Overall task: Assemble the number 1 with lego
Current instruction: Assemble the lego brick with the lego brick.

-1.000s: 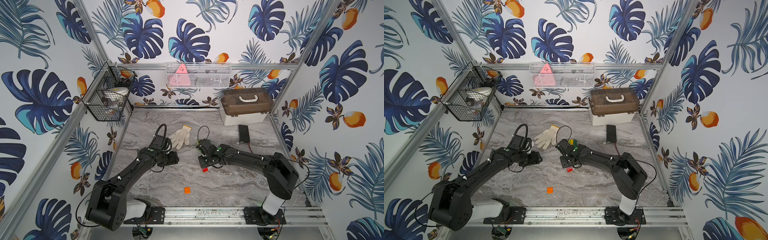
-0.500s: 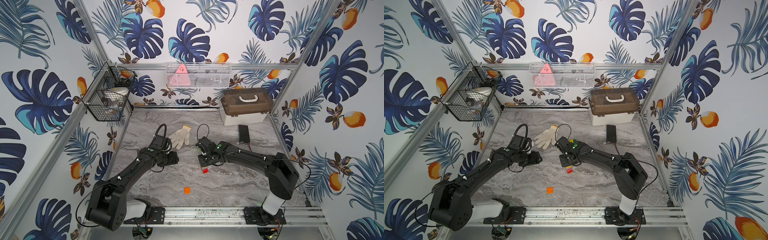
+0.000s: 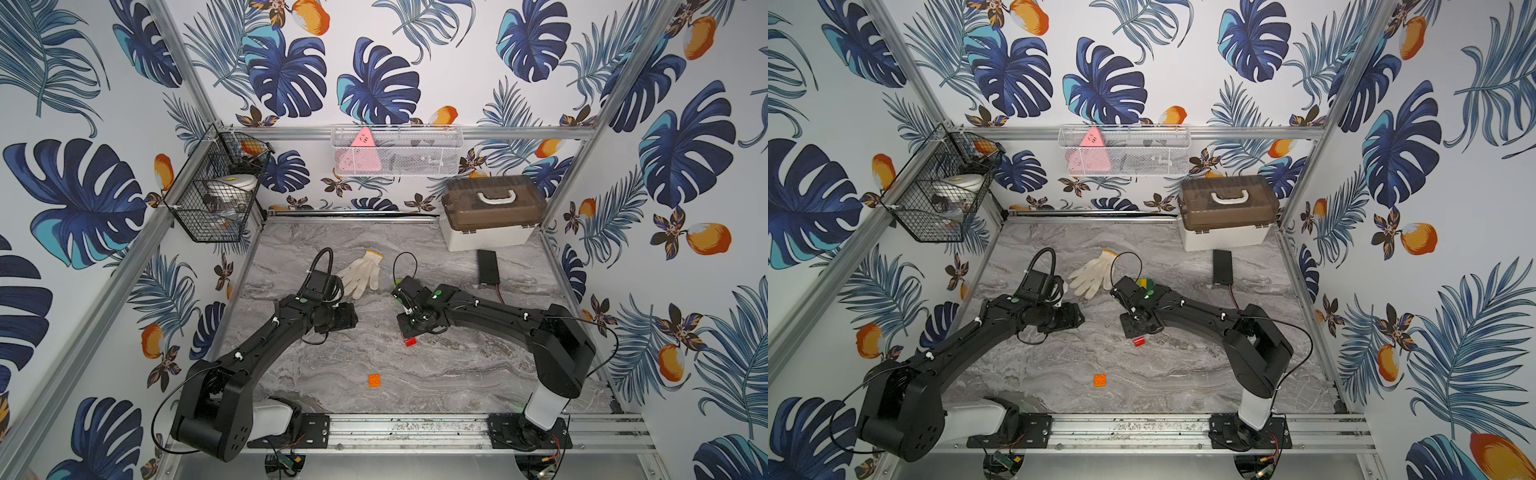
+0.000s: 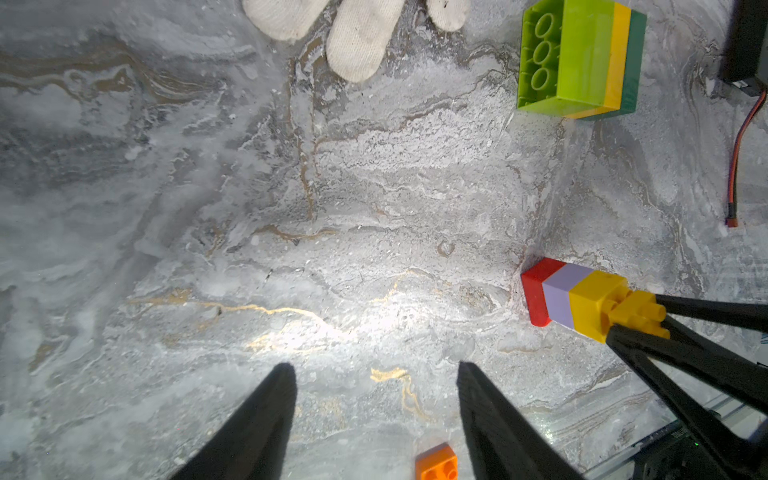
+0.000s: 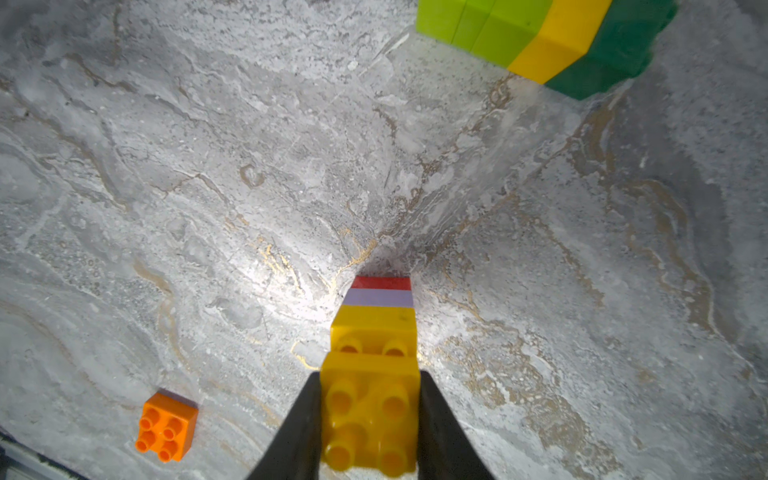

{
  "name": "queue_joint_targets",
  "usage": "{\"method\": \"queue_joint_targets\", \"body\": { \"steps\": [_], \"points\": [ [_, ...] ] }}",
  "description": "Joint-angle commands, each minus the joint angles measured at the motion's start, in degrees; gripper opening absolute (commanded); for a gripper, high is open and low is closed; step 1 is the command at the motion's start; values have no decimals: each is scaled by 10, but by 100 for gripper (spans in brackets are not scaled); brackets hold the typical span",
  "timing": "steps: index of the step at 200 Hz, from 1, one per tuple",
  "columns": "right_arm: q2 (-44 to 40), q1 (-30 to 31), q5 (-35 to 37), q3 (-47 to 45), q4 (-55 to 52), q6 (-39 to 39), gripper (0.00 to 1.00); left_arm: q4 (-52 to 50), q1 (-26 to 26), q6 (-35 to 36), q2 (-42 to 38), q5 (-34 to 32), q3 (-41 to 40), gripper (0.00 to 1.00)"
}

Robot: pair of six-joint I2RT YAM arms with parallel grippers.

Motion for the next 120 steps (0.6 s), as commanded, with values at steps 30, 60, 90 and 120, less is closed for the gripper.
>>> {"method": "queue_joint_targets", "body": {
  "steps": [30,60,90,120],
  "points": [
    [12,0,1,2,15,-7,32,-6,0,3,1,-6,4,67],
    [16,0,0,2,14,-9,32,-6,0,3,2,-6,4,67],
    [10,0,12,-20,20,0,31,-6,0,4,2,-6,4,67],
    [-8,2,20,-76,74,19,27,-7,0,4,1,-6,4,67]
  ]
}}
